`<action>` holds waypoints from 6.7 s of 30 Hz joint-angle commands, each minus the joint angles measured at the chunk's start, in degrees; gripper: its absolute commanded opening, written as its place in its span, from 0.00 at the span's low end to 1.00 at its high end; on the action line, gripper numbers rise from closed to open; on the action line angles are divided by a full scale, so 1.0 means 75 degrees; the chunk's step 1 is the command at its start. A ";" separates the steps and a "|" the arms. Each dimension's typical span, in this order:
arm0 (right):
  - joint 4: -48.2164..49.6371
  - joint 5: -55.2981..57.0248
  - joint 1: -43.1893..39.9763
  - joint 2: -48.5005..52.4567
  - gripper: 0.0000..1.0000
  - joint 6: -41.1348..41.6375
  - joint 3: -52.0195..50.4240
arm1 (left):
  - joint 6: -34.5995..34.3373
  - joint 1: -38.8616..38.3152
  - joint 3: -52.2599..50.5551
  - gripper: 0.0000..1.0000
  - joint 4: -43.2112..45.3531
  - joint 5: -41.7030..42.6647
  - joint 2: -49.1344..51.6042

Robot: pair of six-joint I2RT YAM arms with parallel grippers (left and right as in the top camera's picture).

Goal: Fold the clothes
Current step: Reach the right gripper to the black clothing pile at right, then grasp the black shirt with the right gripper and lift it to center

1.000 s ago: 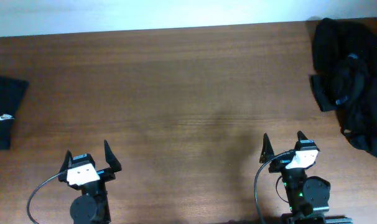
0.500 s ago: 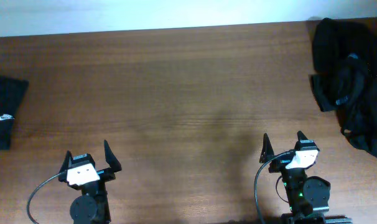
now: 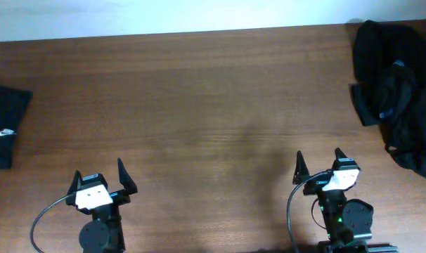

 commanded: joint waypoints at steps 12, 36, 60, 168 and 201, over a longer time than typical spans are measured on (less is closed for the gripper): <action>-0.2585 0.1428 -0.0079 0.2157 0.99 0.0431 0.4529 | -0.0047 -0.0041 -0.0055 0.99 0.0035 -0.0079 -0.0058; -0.9247 0.1387 -0.4060 1.1779 0.99 0.0289 1.4347 | -0.0047 -0.0041 -0.0055 1.00 0.0032 -0.0079 -0.0058; -0.9127 0.1134 -0.6271 1.5049 0.82 -0.0239 1.4064 | -0.0047 -0.0041 -0.0055 1.00 0.0035 -0.0079 -0.0058; -1.2196 -0.1684 0.2634 1.4076 0.04 -0.1134 2.1437 | -0.0047 -0.0041 -0.0055 0.99 0.0035 -0.0079 -0.0058; -1.0859 -0.0968 0.2643 1.5064 0.04 0.2585 2.1426 | -0.1920 -0.0044 0.3348 0.99 -0.3156 0.5152 0.0766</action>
